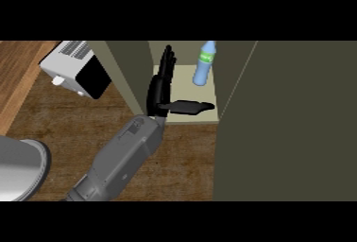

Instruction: Pick up the bottled water, place it into the cabinet and close the cabinet

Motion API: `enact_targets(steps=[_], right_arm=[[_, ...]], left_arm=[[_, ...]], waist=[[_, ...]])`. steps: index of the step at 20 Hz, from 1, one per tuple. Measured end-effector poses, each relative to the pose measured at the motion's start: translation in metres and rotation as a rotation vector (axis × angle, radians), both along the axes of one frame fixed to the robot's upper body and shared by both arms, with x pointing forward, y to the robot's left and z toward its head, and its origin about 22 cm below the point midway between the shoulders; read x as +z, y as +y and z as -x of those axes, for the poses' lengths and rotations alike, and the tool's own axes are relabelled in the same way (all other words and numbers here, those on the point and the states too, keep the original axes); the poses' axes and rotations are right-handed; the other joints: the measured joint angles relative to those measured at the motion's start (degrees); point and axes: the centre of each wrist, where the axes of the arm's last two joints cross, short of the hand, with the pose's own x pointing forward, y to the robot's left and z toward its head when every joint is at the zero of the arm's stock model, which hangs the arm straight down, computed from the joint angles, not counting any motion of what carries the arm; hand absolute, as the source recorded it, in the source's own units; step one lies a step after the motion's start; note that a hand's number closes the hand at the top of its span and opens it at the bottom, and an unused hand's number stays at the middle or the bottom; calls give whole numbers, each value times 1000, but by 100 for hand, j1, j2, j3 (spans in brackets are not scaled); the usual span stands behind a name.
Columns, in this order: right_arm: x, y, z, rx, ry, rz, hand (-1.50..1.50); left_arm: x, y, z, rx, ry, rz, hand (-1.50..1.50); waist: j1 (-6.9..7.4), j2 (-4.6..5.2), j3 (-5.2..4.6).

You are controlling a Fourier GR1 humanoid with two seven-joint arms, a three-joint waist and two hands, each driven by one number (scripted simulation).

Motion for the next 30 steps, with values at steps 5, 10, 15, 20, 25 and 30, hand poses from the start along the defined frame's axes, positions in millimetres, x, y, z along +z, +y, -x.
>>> enact_targets(steps=[5,10,15,20,25,30], right_arm=[[-1,-1,4,-17,9,-2,-150],[0,-1,4,-20,2,-3,-150],[3,-4,4,36,15,26,150],[2,0,0,116,50,29,150],[0,4,2,183,83,19,150],[-3,10,1,332,123,23,150]], left_arm=[[-16,-5,44,-35,12,58,-150],[-26,-3,91,-67,20,107,150],[-34,13,134,-135,35,121,150],[-28,42,160,-174,34,108,150],[-26,83,184,-171,38,80,150],[-19,125,191,-151,40,48,150]], waist=[[94,-14,1],[136,-7,2],[115,7,3],[124,19,1],[112,13,-2],[88,7,-7]])
